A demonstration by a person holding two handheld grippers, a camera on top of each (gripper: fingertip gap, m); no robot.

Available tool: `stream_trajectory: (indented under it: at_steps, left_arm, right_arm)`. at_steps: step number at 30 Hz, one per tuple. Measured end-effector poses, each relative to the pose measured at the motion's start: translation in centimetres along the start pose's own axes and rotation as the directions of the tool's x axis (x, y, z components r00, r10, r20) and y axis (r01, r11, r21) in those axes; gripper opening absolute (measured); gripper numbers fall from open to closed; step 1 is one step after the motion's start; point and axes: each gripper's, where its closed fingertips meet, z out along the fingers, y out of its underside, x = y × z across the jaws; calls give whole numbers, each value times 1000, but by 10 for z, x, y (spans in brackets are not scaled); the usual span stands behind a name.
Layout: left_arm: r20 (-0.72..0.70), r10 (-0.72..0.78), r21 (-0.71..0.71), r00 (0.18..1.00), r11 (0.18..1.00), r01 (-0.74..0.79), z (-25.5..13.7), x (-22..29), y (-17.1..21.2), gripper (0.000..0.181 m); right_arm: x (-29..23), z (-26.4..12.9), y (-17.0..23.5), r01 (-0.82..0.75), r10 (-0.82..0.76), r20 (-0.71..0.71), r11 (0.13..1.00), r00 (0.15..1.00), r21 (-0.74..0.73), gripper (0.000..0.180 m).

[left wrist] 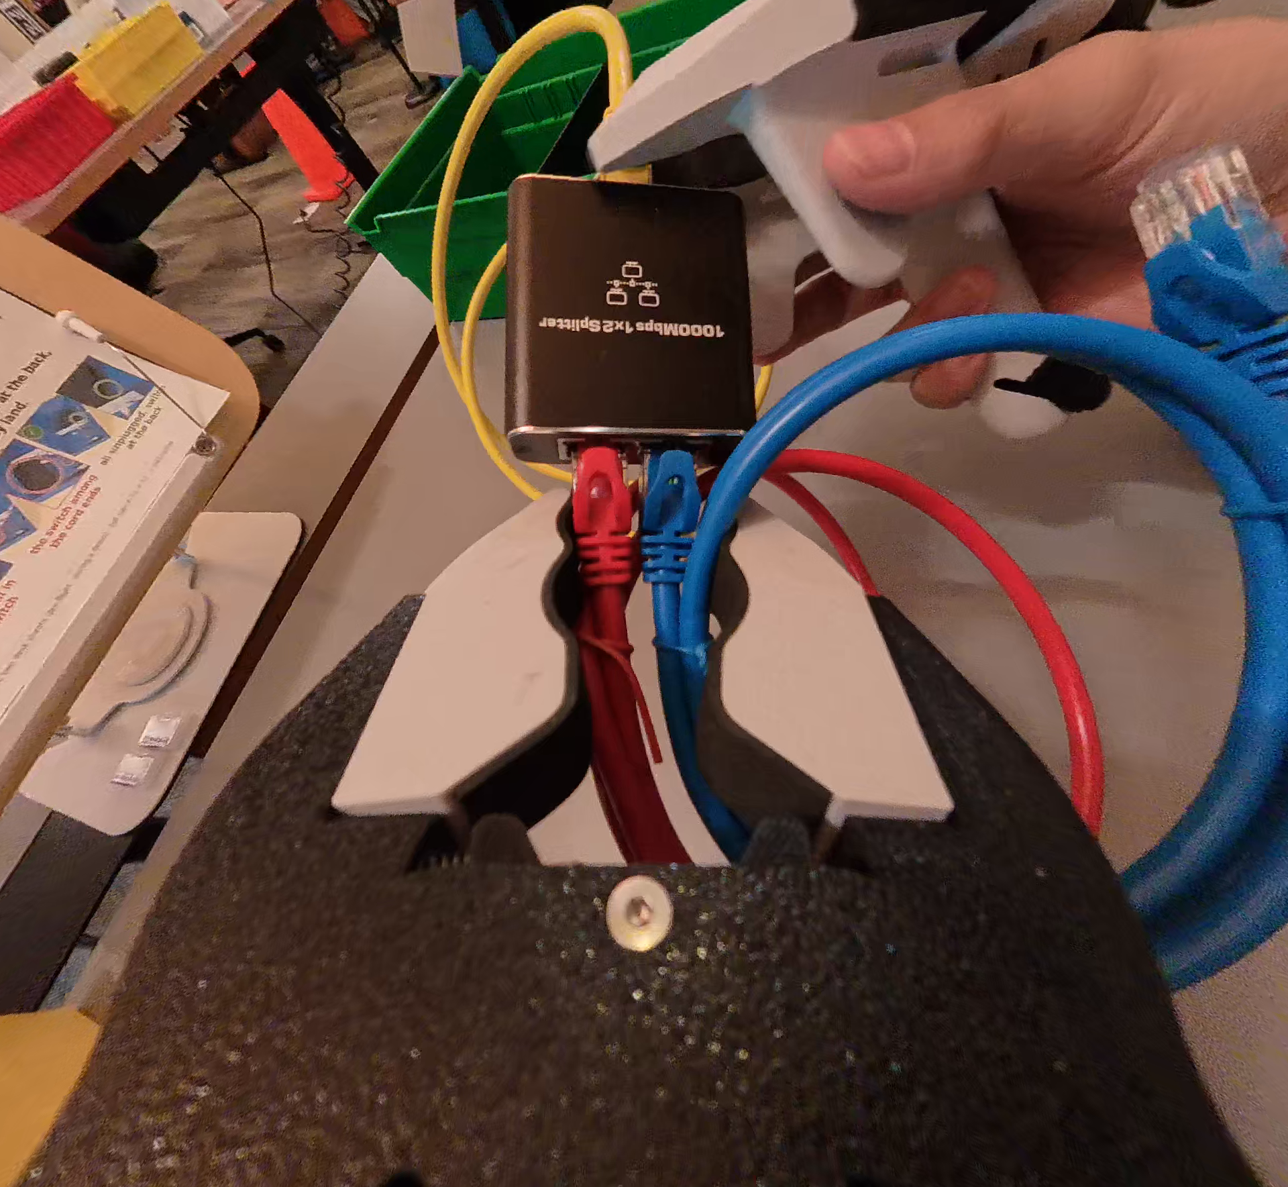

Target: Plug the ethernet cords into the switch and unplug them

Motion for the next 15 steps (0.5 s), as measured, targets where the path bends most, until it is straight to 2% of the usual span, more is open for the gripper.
stream_trajectory:
  at_steps: [3,8,15]
  left_arm:
    - [12,-48,29,999,998,48,16,-1,9,34]
    - [32,-134,54,991,990,132,35,-3,32,33]
    - [143,-60,-61,988,996,69,40,-6,53,32]
  right_arm:
    - [16,1,-1,-93,93,0,994,996,60,17]
    - [43,4,10,-163,163,-6,985,987,50,15]
    - [61,2,26,-127,126,-40,992,991,-21,15]
